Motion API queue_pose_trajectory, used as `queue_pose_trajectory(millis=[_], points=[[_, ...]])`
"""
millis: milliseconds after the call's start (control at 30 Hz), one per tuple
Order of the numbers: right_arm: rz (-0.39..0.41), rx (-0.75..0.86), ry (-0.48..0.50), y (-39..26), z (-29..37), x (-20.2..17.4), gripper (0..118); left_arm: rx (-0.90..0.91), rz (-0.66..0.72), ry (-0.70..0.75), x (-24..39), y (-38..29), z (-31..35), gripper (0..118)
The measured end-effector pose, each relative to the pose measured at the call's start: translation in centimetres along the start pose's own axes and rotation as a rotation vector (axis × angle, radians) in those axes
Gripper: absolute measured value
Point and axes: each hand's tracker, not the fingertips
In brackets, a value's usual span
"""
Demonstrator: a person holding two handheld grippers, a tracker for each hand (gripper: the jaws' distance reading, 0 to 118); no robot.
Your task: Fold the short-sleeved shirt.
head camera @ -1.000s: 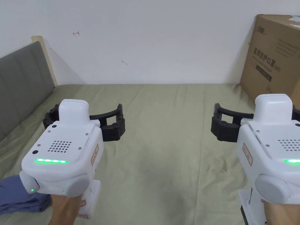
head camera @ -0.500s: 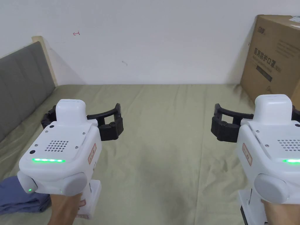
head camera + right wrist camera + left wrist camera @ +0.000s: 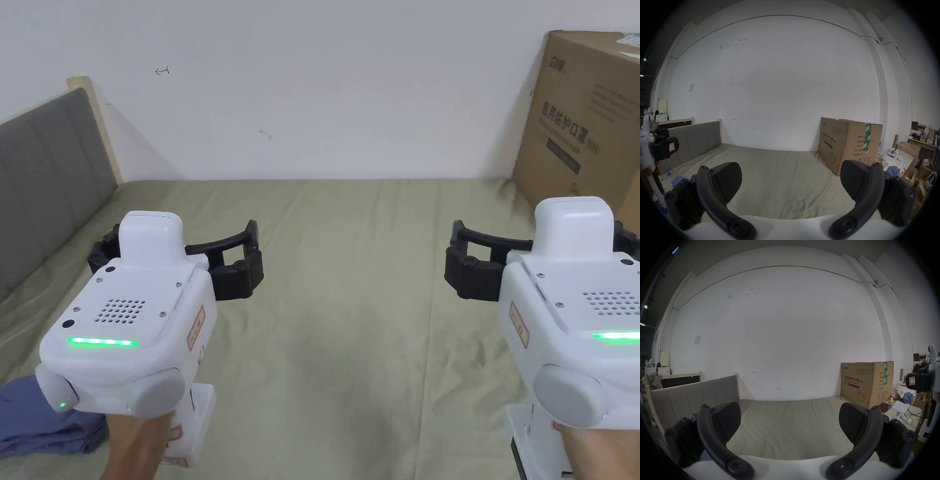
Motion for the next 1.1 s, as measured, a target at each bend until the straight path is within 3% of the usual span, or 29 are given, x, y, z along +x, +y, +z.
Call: queue_pose_trajectory(millis=[233,300,433,500,600,767,933,1100], points=[[0.008,-0.009,-0.017,0.1,-0.3,-0.1,118,-0.003,-0.005,-0.003,0.0,0.0,-0.1,118],[-0.012,-0.035,-0.076,0.1,-0.5,-0.3,118,-0.002,-0.005,-0.002,0.0,0.0,-0.2,118],[-0.132,-0.203,-0.136,0.5,-1.4,-0.2,118,-0.004,-0.005,-0.006,-0.2,0.2,-0.2,118],[-0.226,-0.337,-0.132,1.0,-1.9,0.1,118,-0.005,-0.005,-0.006,-0.3,0.2,-0.2,118],[-0.303,-0.477,-0.106,0.7,-3.7,0.8,118,-0.014,-0.002,-0.007,-0.5,0.1,-0.3,118],[-0.265,-0.582,-0.116,1.0,-4.3,0.3,118,-0.017,0.012,-0.004,-0.7,0.0,-0.2,118],[-0.235,-0.56,-0.118,1.1,-4.0,-0.3,118,-0.017,0.009,0.002,-0.9,0.0,-0.2,118],[-0.257,-0.538,-0.109,1.3,-3.4,-0.4,114,-0.014,0.017,0.002,-1.0,0.0,0.0,118]])
